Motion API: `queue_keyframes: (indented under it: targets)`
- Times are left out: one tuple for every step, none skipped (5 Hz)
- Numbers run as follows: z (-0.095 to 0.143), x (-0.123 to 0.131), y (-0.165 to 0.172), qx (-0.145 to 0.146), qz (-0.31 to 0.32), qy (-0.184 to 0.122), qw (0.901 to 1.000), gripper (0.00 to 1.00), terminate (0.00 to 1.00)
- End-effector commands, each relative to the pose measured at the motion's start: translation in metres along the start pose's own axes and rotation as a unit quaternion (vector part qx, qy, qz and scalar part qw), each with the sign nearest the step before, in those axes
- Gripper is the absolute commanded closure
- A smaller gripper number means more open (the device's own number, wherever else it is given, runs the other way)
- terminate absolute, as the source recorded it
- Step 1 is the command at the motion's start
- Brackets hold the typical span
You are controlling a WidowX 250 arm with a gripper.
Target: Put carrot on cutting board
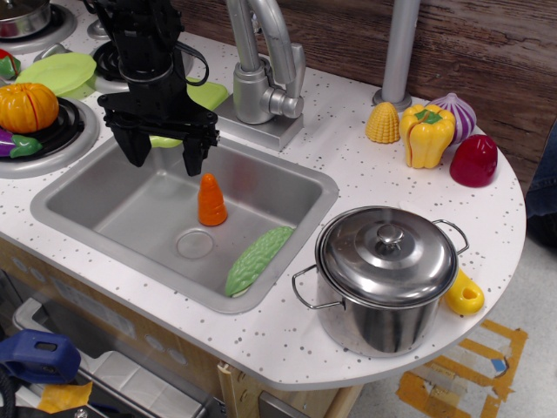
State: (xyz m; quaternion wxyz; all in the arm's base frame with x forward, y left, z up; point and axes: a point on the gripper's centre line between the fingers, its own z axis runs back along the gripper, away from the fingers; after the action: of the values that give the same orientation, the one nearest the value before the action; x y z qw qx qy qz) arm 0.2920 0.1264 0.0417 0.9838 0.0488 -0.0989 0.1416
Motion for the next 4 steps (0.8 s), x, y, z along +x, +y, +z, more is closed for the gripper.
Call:
queue_keyframes:
  targets:
    - [0.000, 0.000, 0.000, 0.000, 0.000, 0.000, 1.0000, 0.00, 0.00]
    - [-0.008, 0.010, -0.003, -0.001, 0.001, -0.002, 1.0000, 0.00, 0.00]
    - [-0.018, 0.017, -0.008, -0.009, 0.000, -0.021, 0.9997, 0.00, 0.00]
    - [-0.028, 0.024, -0.021, -0.014, -0.001, -0.034, 0.9993, 0.00, 0.00]
